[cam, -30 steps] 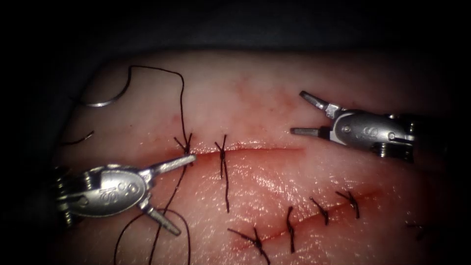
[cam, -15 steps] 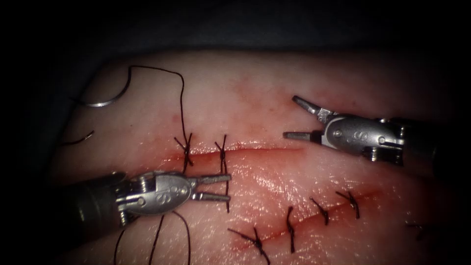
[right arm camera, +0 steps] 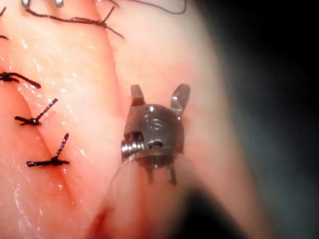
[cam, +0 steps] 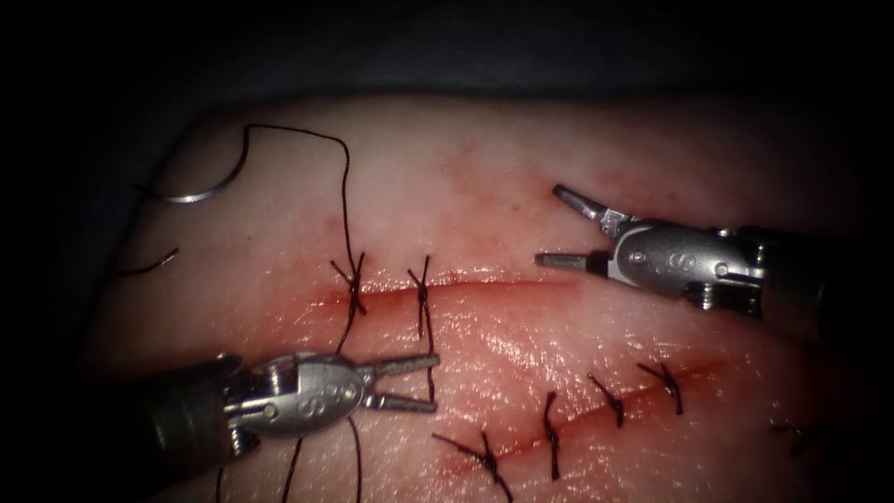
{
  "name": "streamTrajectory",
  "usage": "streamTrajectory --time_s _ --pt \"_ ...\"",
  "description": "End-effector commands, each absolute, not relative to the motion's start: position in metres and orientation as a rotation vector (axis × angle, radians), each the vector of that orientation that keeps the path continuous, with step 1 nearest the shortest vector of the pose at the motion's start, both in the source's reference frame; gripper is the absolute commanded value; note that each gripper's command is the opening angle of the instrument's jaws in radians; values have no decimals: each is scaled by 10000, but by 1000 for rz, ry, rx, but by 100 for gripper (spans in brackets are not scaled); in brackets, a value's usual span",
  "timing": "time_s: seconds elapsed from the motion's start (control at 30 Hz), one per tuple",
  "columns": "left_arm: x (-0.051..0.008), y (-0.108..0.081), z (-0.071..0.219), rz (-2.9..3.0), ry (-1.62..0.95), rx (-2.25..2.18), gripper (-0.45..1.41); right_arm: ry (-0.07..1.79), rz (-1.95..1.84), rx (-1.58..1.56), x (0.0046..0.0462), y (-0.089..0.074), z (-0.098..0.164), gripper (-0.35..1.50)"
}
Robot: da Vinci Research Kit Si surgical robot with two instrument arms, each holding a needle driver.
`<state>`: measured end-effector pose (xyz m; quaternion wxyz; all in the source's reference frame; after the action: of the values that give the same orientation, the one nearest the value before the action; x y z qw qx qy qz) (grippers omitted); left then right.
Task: Wound Closure
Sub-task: Cut end of suture tail with blades of right needle holder
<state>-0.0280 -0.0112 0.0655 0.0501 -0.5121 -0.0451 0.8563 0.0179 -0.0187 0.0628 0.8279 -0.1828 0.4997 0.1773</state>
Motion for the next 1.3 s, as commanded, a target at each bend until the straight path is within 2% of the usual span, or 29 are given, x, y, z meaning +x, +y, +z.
streamTrajectory --time_s 0.03,0.43,0.53,0.63,0.87,1.3 --pt "-288 -109 660 2611 -141 -1563 15 1064 376 -391 189 -182 631 140" --pt "-294 -110 669 2602 -184 -1568 14 1063 372 -392 190 -185 632 140" --pt "-293 -105 674 2608 -166 -1538 -2 1063 372 -393 191 -186 632 140" --pt "-292 -104 679 2610 -161 -1530 -45 1062 373 -388 193 -189 632 138" --pt "-286 -100 672 2655 -113 -1559 -45 1083 364 -341 206 -202 634 136" --pt "-274 -67 635 2648 13 -1565 -45 1192 293 -215 259 -240 628 135"
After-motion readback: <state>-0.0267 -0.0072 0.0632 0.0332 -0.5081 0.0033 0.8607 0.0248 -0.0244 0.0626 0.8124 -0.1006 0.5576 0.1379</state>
